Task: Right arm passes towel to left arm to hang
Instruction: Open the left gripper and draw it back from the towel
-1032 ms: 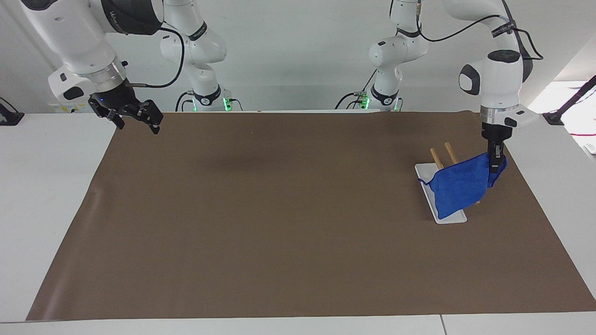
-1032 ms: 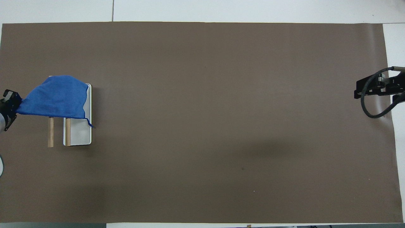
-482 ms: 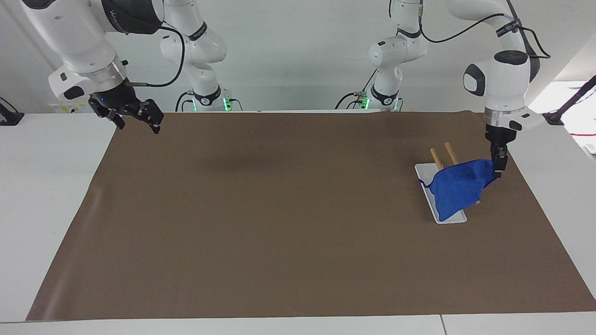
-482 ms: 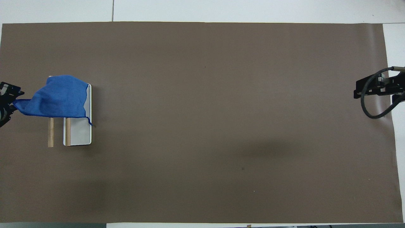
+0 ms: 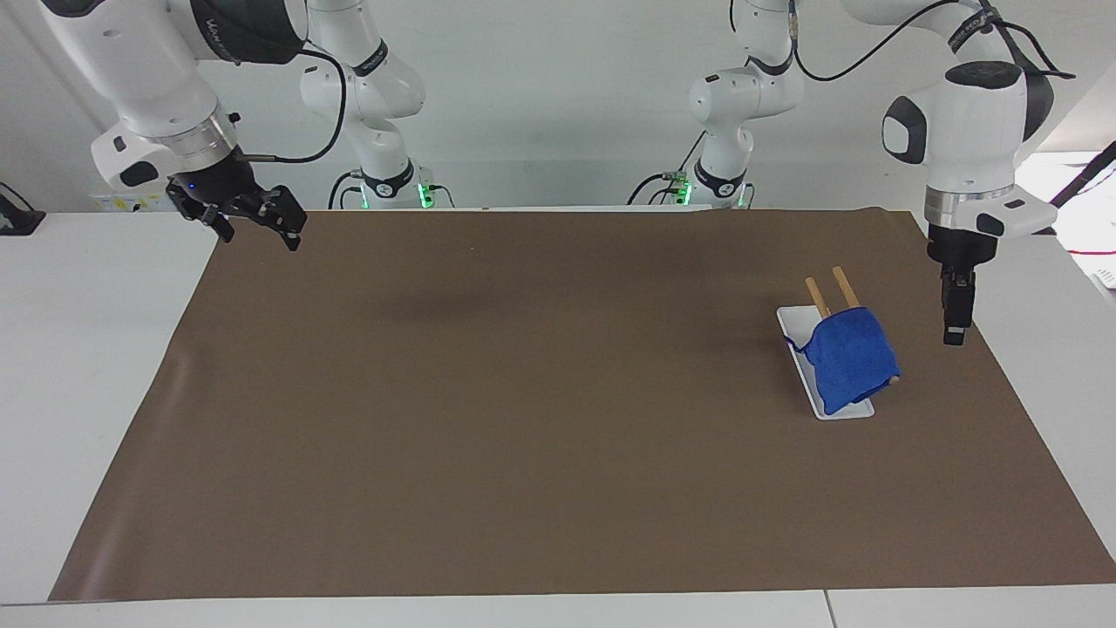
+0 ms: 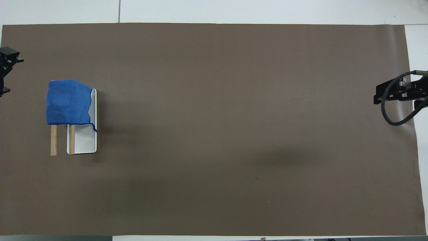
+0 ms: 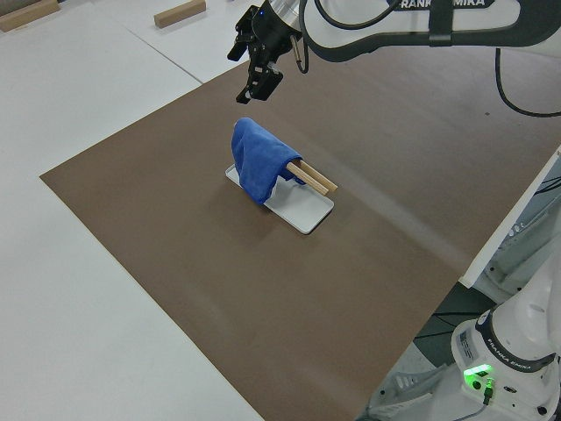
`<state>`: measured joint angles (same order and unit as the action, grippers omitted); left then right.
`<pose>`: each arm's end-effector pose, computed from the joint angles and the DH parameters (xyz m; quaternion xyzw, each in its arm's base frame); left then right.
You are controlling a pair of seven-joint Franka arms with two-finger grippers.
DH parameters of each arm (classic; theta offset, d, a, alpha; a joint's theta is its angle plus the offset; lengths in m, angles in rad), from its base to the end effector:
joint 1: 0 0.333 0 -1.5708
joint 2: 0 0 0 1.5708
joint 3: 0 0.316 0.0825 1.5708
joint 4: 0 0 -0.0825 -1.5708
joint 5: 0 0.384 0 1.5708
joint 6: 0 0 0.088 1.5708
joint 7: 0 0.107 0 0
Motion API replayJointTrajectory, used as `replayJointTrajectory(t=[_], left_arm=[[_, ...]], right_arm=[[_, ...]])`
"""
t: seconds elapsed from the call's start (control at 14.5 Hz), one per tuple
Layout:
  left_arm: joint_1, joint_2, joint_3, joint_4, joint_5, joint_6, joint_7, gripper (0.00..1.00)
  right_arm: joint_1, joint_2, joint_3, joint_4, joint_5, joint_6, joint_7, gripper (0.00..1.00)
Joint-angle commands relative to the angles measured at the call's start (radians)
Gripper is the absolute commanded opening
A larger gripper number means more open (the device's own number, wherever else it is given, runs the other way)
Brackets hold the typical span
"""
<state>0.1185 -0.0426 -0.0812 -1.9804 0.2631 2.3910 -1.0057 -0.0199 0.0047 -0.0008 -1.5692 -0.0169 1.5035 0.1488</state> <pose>0.5826 0.0233 0.5340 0.8742 0.4172 0.2483 0.0059 0.5483 -0.0133 0.6170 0.9957 -0.0849 -0.0346 0.0107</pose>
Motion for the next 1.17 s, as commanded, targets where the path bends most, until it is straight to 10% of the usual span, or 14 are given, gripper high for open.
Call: replayJointTrajectory(t=[0.0, 1.1], left_arm=[[-0.055, 0.032, 0.003, 0.061, -0.086, -0.075, 0.232, 1.0], [-0.091, 0.043, 0.006, 0.384, -0.329, -0.765, 0.964, 1.0]], right_arm=[[-0.009, -0.014, 0.004, -0.02, 0.015, 0.014, -0.053, 1.0], [-0.02, -0.015, 0.004, -0.026, 0.015, 0.027, -0.095, 1.0]])
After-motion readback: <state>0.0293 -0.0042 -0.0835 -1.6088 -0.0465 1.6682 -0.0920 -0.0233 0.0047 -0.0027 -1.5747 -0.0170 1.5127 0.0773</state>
